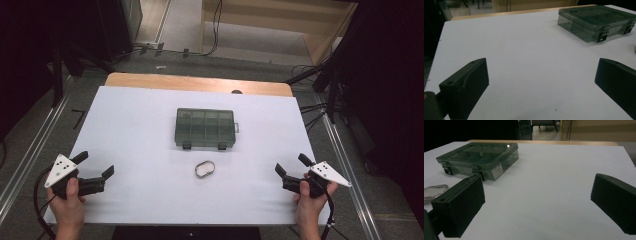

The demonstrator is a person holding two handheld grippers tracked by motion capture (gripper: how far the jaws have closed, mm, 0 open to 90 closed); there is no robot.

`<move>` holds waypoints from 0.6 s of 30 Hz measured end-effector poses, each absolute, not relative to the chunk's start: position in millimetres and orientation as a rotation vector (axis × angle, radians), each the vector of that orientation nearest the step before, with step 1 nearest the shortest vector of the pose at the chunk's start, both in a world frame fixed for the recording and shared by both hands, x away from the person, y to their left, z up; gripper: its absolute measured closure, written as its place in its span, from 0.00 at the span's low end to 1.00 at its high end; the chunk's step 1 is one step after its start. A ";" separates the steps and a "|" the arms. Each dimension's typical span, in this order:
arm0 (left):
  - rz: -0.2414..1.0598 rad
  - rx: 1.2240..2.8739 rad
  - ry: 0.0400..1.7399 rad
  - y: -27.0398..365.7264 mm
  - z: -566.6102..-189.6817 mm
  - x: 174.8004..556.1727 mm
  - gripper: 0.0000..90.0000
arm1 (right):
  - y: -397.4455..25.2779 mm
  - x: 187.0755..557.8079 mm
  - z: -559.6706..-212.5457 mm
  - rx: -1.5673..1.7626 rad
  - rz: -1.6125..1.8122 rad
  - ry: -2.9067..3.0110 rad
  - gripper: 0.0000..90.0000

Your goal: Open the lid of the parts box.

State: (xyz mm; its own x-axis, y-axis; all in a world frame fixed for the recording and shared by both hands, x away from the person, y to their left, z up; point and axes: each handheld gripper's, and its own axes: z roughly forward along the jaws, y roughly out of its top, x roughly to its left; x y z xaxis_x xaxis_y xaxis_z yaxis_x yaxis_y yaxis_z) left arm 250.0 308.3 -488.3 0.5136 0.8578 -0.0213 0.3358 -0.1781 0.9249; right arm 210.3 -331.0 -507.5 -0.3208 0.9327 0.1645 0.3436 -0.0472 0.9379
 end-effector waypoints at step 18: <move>0.609 1.724 0.968 275.9 -469.4 251.0 0.00 | -325.2 206.8 -496.9 1.351 1.370 1.669 0.00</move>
